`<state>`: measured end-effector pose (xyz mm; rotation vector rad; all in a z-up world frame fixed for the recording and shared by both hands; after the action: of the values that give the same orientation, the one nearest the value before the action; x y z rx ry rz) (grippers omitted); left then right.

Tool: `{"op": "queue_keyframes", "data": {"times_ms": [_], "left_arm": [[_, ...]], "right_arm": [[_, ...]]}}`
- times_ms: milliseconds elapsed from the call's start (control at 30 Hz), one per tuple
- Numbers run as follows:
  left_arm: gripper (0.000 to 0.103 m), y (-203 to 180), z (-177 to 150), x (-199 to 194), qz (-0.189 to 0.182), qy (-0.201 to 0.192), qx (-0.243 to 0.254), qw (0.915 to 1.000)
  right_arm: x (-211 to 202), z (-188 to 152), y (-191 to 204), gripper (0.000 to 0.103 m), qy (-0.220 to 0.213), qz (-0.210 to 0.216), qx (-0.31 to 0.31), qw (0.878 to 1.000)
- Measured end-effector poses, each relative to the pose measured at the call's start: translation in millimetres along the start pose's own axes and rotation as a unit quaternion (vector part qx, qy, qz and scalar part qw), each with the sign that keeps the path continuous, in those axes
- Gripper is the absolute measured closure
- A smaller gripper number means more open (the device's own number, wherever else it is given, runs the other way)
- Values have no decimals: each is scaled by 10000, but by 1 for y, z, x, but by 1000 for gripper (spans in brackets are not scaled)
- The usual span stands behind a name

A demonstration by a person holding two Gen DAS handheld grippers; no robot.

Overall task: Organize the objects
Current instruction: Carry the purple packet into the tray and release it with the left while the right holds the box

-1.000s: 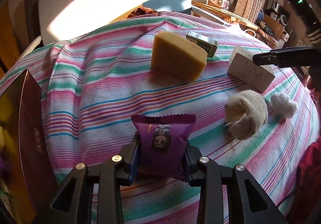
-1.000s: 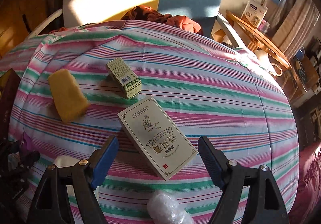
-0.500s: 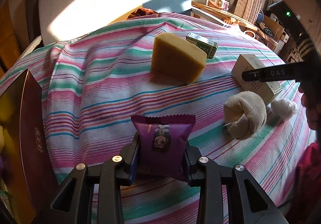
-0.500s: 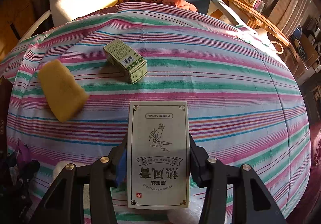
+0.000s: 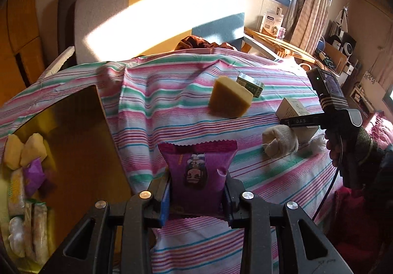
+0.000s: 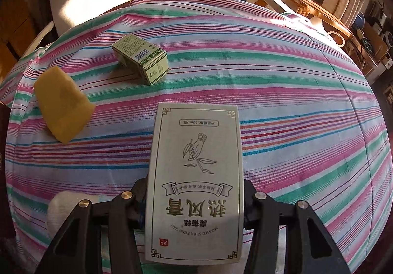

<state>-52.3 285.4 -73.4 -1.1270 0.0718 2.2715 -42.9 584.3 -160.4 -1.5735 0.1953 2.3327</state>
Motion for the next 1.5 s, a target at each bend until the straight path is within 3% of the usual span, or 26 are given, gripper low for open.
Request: {"op": "queue_keyframes", "data": {"times_ms": [367,800,1000,1167,1333,1500], "left_arm": [[69,68,-11,-53,842,-353,-364,9952],[69,108,-30,-65,1059,-263,-722,9914],[69,125,-42,-62,1018,-96,-996,9898],[69,155,-43,-73,698,-102,-1595,9847],[69,193,-45,-87,257,-144,-2356,9714],[69,208,-46,-81,-15,-17,-2730,9620]], "right_arm": [[1,-3,-1,50,-118,44,-11,9999],[-1,-6,0,50,-239,46,-8,9997],[-1,-6,2,50,-243,54,4,9997],[-1,-6,4,50,-240,49,-1,9997],[-2,-6,5,50,-243,7,-94,9997],[0,-3,3,50,-247,-13,-162,9996]]}}
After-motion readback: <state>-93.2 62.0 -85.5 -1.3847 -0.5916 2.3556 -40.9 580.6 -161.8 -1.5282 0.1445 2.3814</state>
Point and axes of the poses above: each gripper's, at about its wrist camera, not at the fingertips, and x roughly the way its jaws point, y to its left, z to its top, the point moved 6 cm from there along x, roughly the way its jaws point, and after that the axes turned 8 degrees about -x, right-handed, at the moved point
